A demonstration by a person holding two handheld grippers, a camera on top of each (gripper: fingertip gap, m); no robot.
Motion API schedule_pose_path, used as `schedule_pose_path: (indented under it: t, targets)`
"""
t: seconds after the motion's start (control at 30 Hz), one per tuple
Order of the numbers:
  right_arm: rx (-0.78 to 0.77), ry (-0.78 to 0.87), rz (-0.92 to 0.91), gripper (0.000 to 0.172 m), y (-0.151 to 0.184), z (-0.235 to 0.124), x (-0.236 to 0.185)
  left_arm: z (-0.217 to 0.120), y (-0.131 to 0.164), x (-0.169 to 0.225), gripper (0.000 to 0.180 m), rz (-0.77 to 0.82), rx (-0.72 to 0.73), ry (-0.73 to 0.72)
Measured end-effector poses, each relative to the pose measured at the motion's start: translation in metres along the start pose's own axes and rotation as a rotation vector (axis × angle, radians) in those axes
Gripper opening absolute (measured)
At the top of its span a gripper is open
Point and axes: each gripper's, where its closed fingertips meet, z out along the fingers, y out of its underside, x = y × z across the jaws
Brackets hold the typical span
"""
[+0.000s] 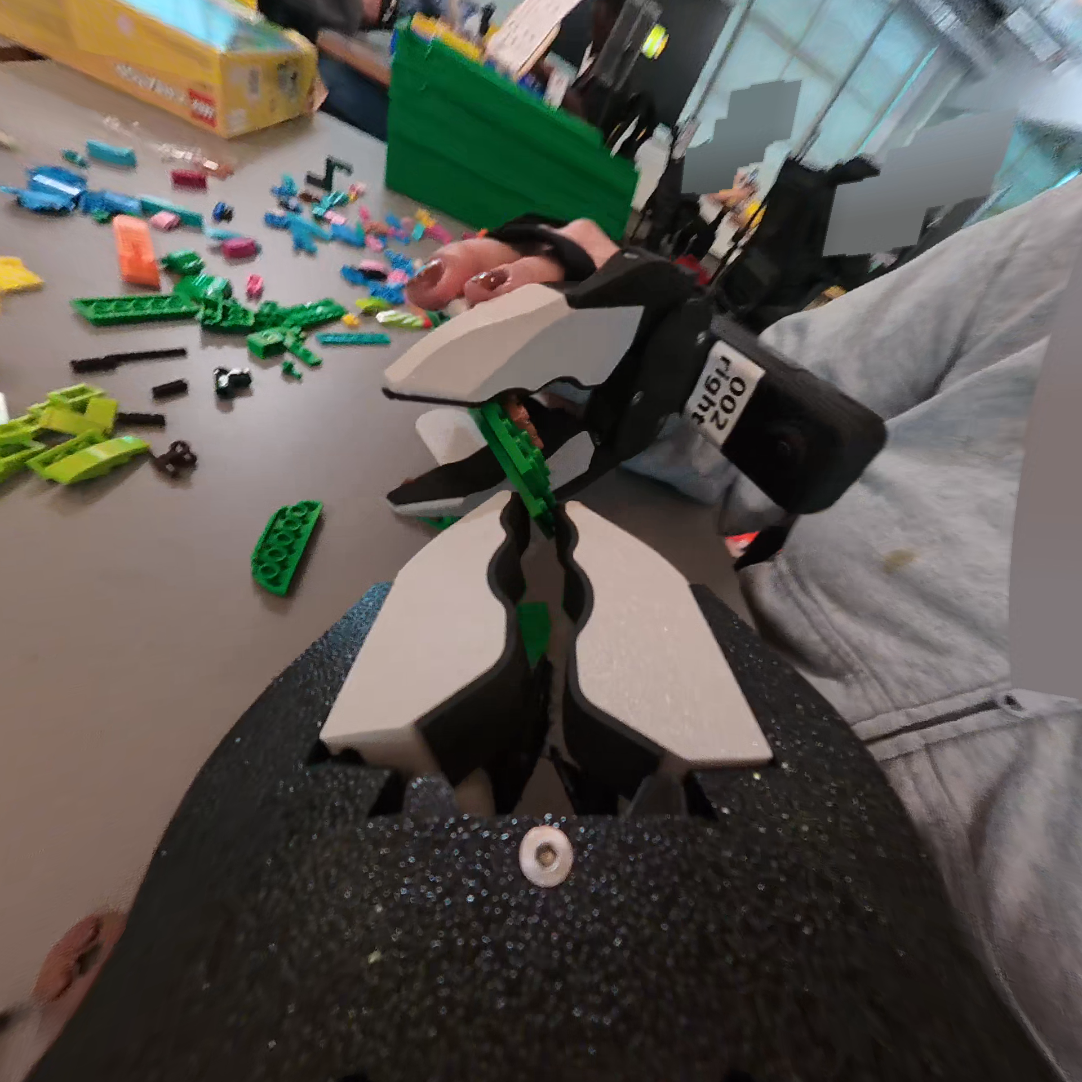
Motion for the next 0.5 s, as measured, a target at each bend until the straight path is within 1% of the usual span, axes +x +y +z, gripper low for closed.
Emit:
schedule_pose_path:
  t: [0.07, 0.27, 0.37, 0.5]
  targets:
    - [0.036, 0.012, 0.036, 0.030, -0.006, -0.005, 0.007, -0.003, -0.006, 0.006, 0.008, -0.054, 0.045, 0.068]
    - [0.130, -0.010, 0.122, 0.026, -0.016, -0.013, 0.008, -0.003, -0.007, 0.017, 0.008, -0.178, 0.091, 0.232]
    - [0.167, -0.029, 0.187, 0.025, -0.019, -0.015, 0.008, -0.004, -0.008, 0.020, 0.008, -0.240, 0.113, 0.293]
    - [0.229, -0.071, 0.307, 0.026, -0.024, -0.017, 0.007, -0.004, -0.010, 0.026, 0.008, -0.264, 0.129, 0.351]
